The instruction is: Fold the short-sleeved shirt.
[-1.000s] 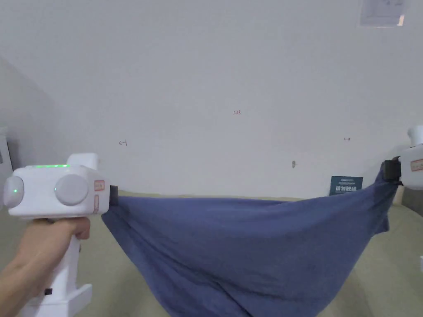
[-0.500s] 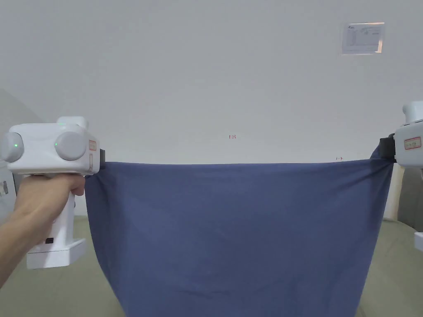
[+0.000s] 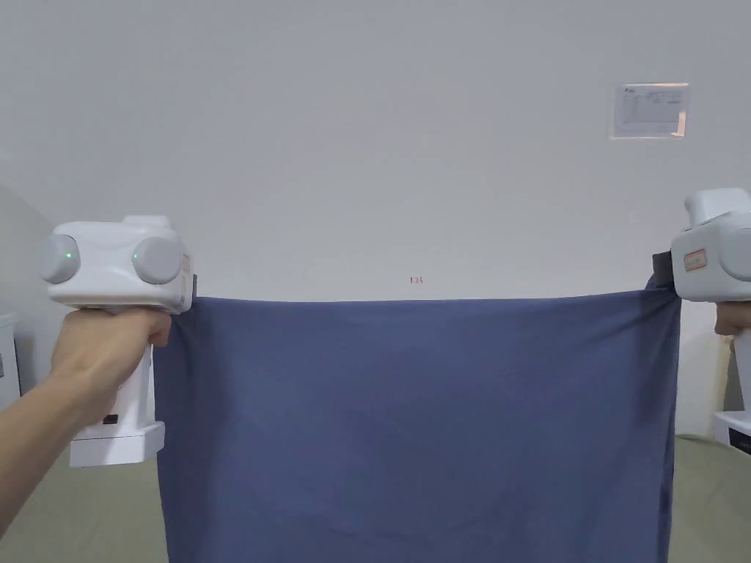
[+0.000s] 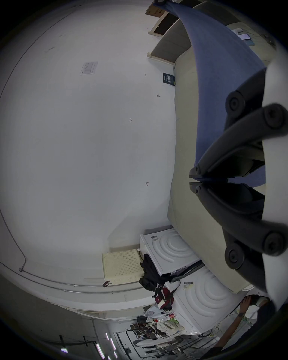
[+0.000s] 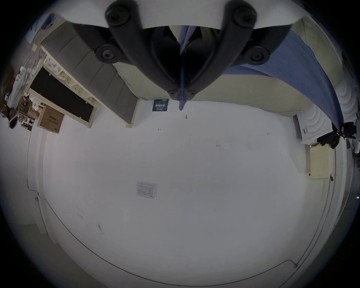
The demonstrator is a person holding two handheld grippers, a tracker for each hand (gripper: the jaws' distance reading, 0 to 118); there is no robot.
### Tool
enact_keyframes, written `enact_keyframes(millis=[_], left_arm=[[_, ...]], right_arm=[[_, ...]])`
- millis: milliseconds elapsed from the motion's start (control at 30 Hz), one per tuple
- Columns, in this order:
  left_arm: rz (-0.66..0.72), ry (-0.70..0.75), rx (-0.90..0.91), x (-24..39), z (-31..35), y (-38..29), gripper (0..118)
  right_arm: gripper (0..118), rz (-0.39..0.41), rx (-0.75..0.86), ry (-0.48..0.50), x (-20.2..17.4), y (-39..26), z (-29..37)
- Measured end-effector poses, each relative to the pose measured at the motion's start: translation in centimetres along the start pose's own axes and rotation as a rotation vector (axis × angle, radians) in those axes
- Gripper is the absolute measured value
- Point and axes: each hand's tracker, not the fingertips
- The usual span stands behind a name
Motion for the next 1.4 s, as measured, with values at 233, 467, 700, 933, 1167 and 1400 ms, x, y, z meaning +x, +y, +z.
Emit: enact_keyframes(millis=[233,467,700,933,1167,1400], left_arm=[[-0.043,0.043,0.007,2.0,-4.7,3.5,1],[-0.058,0.102,0.024,5.0,-10.6,6.7,1],[-0.063,0.133,0.032,7.5,-17.2,7.8,1],[-0.062,0.161,0.032,9.4,-23.7,6.6,1],[-0.07,0.169,0.001,11.2,-28.9,2.9,1],[-0.104,0.101,-0.124,11.5,-29.7,-9.0,1]], right_arm=[[4,0.054,0.011,-0.025,-1.2,3.4,-5.6],[4,0.073,0.029,-0.064,-2.6,6.7,-12.2],[4,0.096,0.035,-0.087,-3.5,7.4,-19.0],[4,0.103,0.031,-0.102,-4.7,6.8,-24.6],[4,0.151,-0.001,-0.105,-5.6,3.1,-29.3],[4,0.103,-0.163,-0.042,-5.4,-9.4,-29.4]])
